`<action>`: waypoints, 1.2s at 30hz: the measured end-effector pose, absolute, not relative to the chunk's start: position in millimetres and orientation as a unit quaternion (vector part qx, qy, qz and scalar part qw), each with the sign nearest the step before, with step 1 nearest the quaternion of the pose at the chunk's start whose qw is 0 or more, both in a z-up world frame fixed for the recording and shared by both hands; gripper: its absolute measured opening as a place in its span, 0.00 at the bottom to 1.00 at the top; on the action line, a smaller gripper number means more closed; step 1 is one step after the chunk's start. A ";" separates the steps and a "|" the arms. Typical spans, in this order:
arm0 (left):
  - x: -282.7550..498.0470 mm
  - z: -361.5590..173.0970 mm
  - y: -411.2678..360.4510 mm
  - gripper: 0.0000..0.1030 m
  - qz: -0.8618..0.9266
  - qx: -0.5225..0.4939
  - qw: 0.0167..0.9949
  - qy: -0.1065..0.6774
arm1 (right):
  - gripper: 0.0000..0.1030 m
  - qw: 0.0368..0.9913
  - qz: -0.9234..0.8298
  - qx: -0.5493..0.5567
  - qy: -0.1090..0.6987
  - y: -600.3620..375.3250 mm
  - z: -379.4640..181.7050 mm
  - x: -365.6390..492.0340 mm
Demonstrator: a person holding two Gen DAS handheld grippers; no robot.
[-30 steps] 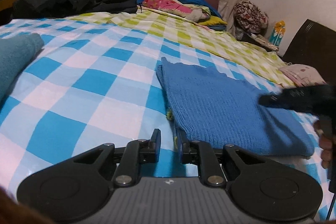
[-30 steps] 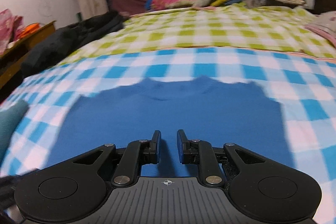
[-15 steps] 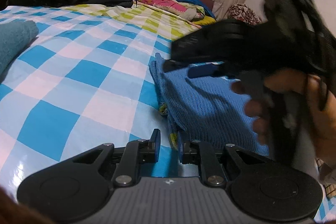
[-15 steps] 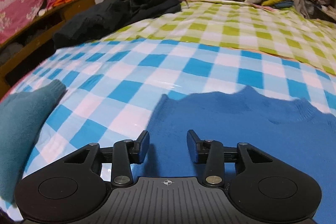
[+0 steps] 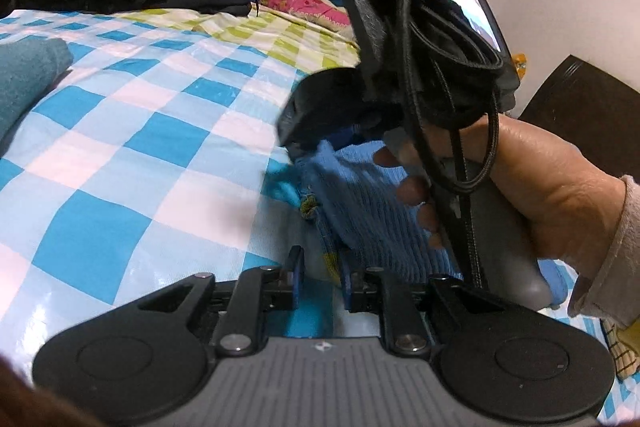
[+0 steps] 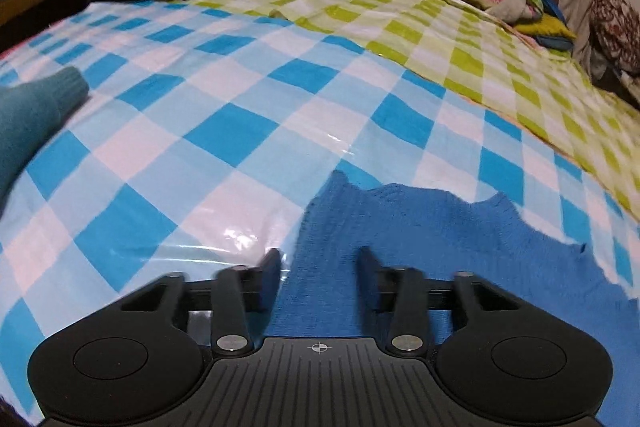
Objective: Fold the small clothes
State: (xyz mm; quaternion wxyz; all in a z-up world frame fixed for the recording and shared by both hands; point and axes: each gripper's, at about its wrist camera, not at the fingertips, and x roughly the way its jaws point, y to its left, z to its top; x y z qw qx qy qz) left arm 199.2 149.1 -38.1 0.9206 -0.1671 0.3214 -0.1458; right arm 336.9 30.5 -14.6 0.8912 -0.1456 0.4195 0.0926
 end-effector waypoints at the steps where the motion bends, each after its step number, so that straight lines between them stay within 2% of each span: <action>1: 197.4 -37.8 148.9 0.33 -0.144 -0.167 0.922 0.317 | 0.20 0.890 0.090 -0.150 0.420 28.4 -14.5 338.0; 3: 191.4 -36.3 148.1 0.38 -0.146 -0.162 0.927 0.306 | 0.12 0.891 0.094 -0.140 0.422 21.5 -10.7 339.1; 6: 184.6 -33.6 146.1 0.52 -0.146 -0.156 0.933 0.291 | 0.10 0.893 0.104 -0.103 0.427 7.0 -0.4 340.2; 8: 179.6 -33.9 144.8 0.65 -0.146 -0.152 0.936 0.281 | 0.10 0.896 0.112 -0.075 0.424 -3.5 7.8 339.2; 9: 176.6 -34.8 143.1 0.67 -0.150 -0.151 0.936 0.279 | 0.10 0.897 0.114 -0.067 0.422 -6.6 11.0 338.4; 14: 169.3 -36.9 124.9 0.73 -0.160 -0.132 0.939 0.276 | 0.10 0.902 0.126 -0.030 0.411 -23.2 26.5 335.1; 18: 175.8 -36.8 110.6 0.75 -0.132 -0.105 0.950 0.263 | 0.10 0.905 0.142 -0.011 0.402 -32.3 37.8 328.7; 27: 202.9 -44.4 98.1 0.75 -0.090 -0.156 0.949 0.257 | 0.10 0.910 0.158 0.029 0.383 -64.9 64.8 317.3; 28: 206.5 -43.2 96.2 0.74 -0.091 -0.159 0.950 0.254 | 0.10 0.911 0.160 0.033 0.380 -68.9 68.0 315.8; 30: 210.1 -40.2 93.6 0.62 -0.093 -0.158 0.951 0.250 | 0.10 0.911 0.165 0.046 0.376 -78.0 72.8 313.6; 32: 213.9 -35.6 89.4 0.33 -0.105 -0.156 0.949 0.252 | 0.10 0.910 0.168 0.062 0.374 -88.5 76.0 312.4; 34: 212.7 -28.7 84.6 0.22 -0.119 -0.155 0.950 0.245 | 0.10 0.909 0.169 0.075 0.373 -100.2 78.4 311.8; 36: 212.3 -19.5 77.6 0.19 -0.123 -0.147 0.953 0.234 | 0.10 0.910 0.169 0.087 0.370 -112.6 81.0 311.7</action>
